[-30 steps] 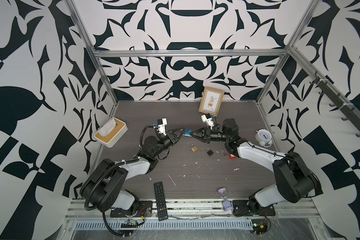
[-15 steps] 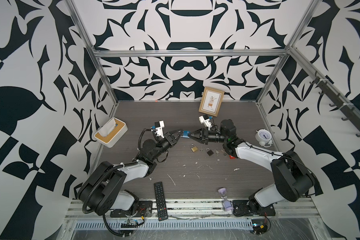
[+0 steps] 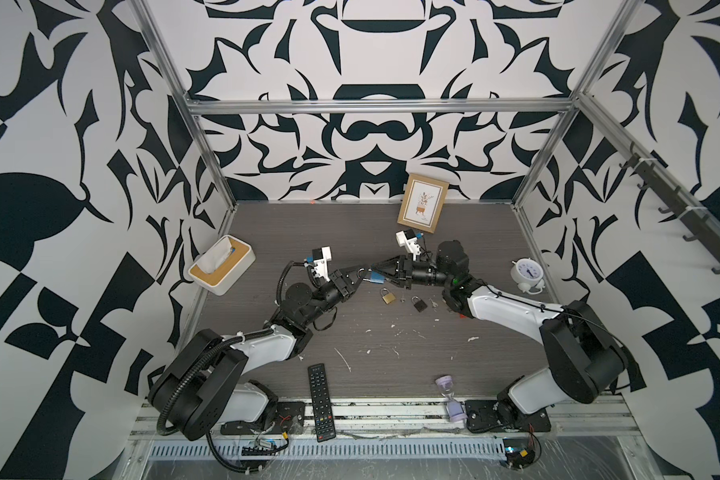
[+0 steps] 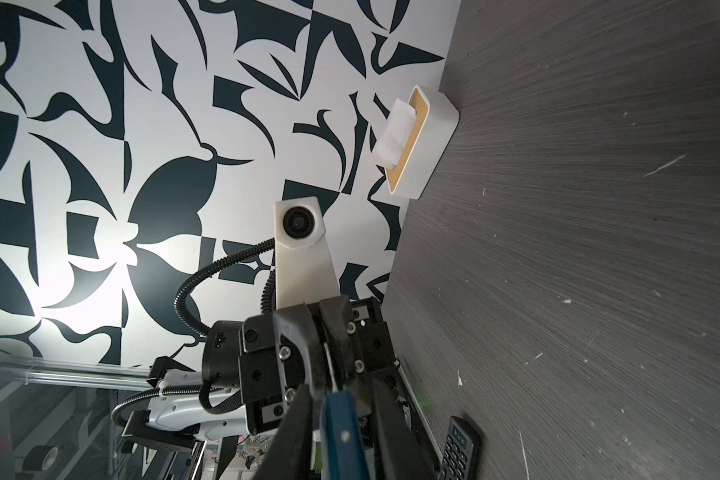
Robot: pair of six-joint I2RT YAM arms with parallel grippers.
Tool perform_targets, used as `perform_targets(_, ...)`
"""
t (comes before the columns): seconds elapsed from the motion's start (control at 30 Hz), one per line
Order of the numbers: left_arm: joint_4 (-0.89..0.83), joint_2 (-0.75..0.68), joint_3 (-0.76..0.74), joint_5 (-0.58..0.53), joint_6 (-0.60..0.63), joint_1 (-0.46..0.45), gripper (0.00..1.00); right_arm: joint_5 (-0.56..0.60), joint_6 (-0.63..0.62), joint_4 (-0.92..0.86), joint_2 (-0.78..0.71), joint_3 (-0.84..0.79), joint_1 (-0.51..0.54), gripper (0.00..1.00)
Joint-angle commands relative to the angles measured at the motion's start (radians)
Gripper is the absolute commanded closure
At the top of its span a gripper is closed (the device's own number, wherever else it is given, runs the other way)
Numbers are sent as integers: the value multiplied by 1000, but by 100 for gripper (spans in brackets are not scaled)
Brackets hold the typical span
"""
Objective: Lock with the key
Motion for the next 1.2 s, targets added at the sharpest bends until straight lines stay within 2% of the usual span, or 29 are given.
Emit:
perform_targets(0.0, -100, -22, -19, 50, 13, -13, 100, 19, 3, 151, -20, 49, 15, 76)
perform_targets(0.07, -133, -43, -27, 28, 24, -11, 100, 16, 4, 150, -25, 44, 17, 75)
perform_targets(0.27, -191, -131, -53, -4, 35, 19, 100, 1, -28, 75, -67, 18, 17, 60)
perform_targets(0.5, -239, -194, -49, 21, 49, 65, 100, -7, -69, 25, -102, -21, 17, 57)
perform_targets(0.57, -252, -204, -37, 41, 50, 67, 100, -1, -122, -37, -114, -24, 17, 57)
perform_targets(0.7, -324, -238, -7, 80, 57, 70, 100, 43, -362, -265, -173, 2, 17, 53)
perform_targets(0.87, -405, -278, 19, 112, 48, 72, 100, 96, -616, -385, -239, 15, 20, 46)
perform_targets(1.17, -440, -299, 45, 124, 14, 72, 100, 105, -766, -400, -227, 38, 88, 45)
